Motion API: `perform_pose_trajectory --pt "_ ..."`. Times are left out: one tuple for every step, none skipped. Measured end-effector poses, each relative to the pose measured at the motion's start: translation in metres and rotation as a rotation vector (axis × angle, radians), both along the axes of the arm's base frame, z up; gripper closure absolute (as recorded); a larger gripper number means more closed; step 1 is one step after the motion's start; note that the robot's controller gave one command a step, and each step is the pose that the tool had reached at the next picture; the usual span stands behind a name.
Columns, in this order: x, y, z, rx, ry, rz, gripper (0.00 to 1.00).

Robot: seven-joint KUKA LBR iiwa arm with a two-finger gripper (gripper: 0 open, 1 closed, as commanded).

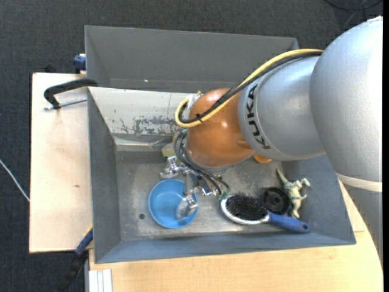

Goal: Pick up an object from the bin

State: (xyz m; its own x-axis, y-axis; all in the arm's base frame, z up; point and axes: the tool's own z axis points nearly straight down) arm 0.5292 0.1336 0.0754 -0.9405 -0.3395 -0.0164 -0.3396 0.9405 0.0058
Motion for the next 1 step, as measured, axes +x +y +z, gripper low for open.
perform_pose_trajectory --pt "0.0045 0.0020 0.0051 0.002 -0.018 0.003 1.00"
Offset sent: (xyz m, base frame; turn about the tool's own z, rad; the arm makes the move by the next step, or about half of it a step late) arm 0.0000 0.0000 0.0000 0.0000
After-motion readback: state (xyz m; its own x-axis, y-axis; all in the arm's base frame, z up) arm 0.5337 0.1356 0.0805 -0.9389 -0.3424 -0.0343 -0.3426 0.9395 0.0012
